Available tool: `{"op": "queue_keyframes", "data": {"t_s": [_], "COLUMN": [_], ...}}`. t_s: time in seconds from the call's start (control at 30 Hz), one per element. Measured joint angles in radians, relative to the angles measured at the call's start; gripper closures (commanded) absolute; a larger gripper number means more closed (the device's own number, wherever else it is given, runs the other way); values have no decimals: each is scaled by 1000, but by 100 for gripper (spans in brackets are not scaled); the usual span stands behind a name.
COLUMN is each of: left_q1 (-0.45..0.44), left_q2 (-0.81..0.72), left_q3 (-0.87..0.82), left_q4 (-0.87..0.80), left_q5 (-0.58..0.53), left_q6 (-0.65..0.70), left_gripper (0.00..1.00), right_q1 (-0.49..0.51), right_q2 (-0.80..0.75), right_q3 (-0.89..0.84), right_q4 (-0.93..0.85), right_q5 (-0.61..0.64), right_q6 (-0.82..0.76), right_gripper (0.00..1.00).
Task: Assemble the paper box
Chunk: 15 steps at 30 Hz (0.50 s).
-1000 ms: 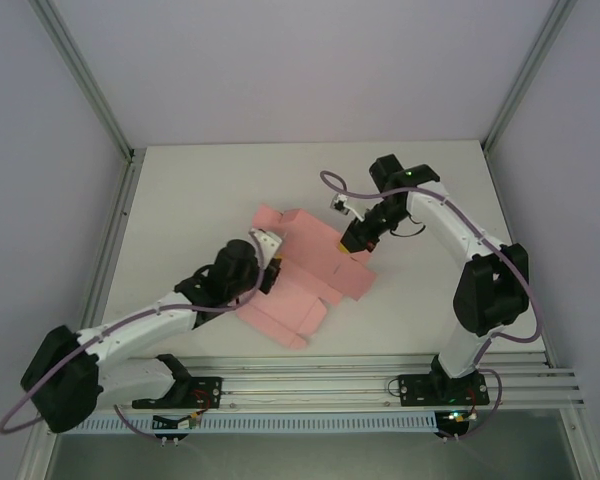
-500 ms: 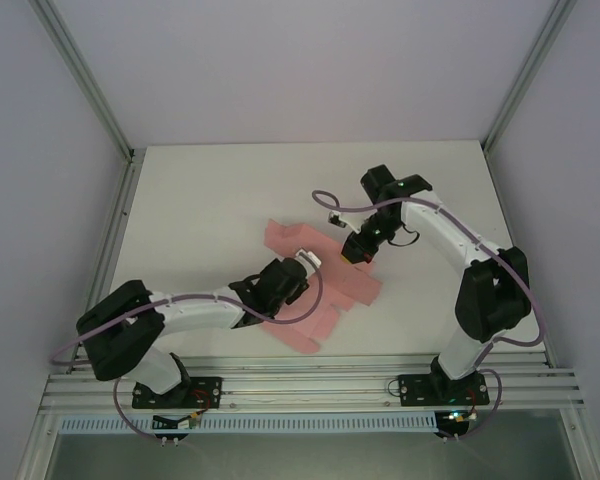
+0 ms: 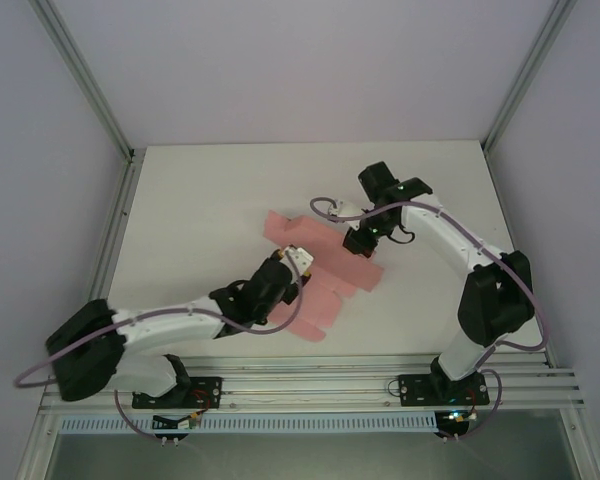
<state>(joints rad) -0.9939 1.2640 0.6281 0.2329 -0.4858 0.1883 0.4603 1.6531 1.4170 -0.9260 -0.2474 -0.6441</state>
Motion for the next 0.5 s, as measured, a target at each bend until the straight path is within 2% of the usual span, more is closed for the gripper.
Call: {"op": "queue_keyframes", "data": {"t_s": [0.07,0.13,0.17,0.33,0.5], "left_q1": [16,47,73,192,291], "left_q2": [-106,-205,-259,-445,-493], "left_q3": [-35,-72,-92,-156,-159], "left_q4": [3,0,-3,-57,-152], "left_q5": [18,31,33,13,11], "left_q6": [-37,-68,-99,-220,-361], "left_gripper": [14,2,0,0,0], "right_q1": [0,0,2,27,78], "right_q2": [-12,-27,-36,-48,-45], "right_q3": [-6,-17,-24,-62,-127], "right_q4": [37,72,93,192,286], "right_q5": [25,40,48,130,250], "right_q6": [-29,-65,-85,-184,-269], "right_gripper": [100,100,100,100,100]}}
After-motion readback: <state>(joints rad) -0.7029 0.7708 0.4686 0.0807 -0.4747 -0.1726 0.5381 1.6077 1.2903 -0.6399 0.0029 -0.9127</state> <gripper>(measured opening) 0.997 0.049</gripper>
